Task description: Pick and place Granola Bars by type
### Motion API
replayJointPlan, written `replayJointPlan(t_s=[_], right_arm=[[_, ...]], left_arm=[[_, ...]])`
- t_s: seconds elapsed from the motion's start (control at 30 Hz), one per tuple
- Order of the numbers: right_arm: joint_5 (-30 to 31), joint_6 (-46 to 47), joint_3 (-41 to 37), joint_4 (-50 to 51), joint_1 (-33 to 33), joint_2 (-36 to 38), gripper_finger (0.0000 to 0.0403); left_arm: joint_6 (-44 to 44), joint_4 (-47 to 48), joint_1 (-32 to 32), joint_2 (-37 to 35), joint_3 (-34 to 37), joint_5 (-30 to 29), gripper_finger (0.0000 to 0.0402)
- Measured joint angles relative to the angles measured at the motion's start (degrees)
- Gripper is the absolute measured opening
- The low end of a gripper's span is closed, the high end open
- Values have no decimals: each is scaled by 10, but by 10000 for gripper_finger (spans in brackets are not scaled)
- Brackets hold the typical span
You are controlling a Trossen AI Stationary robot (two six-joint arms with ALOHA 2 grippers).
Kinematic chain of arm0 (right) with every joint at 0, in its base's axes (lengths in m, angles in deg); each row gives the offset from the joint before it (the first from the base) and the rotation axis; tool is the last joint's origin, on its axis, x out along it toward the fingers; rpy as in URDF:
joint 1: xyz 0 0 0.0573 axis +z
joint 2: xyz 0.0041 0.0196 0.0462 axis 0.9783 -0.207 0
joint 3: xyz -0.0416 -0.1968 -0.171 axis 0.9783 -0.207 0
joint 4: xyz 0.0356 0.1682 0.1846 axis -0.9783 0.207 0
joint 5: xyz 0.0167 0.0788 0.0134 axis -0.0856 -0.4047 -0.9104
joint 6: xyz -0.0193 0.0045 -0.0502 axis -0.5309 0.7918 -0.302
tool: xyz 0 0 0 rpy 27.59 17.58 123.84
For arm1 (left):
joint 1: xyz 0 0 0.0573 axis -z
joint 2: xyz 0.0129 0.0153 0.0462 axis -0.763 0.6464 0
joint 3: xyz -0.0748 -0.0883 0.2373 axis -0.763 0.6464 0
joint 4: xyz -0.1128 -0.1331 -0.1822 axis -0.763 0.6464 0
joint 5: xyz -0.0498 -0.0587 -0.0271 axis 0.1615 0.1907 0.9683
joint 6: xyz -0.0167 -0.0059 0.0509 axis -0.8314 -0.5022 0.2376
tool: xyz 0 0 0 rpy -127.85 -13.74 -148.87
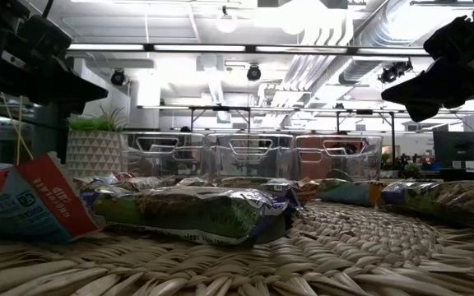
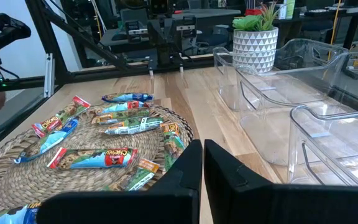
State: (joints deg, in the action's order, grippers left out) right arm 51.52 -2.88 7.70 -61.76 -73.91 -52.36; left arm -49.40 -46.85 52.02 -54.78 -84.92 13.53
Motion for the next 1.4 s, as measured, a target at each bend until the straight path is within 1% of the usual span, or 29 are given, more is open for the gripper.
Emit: replayJointPlan(t_s=[1.3,1.4], right_arm=[[0,0,0,-1,0,0,0],[0,22,0,-5,0,0,0]], left_arm=[[0,0,0,0,0,0,1],[0,0,0,0,0,0,1]])
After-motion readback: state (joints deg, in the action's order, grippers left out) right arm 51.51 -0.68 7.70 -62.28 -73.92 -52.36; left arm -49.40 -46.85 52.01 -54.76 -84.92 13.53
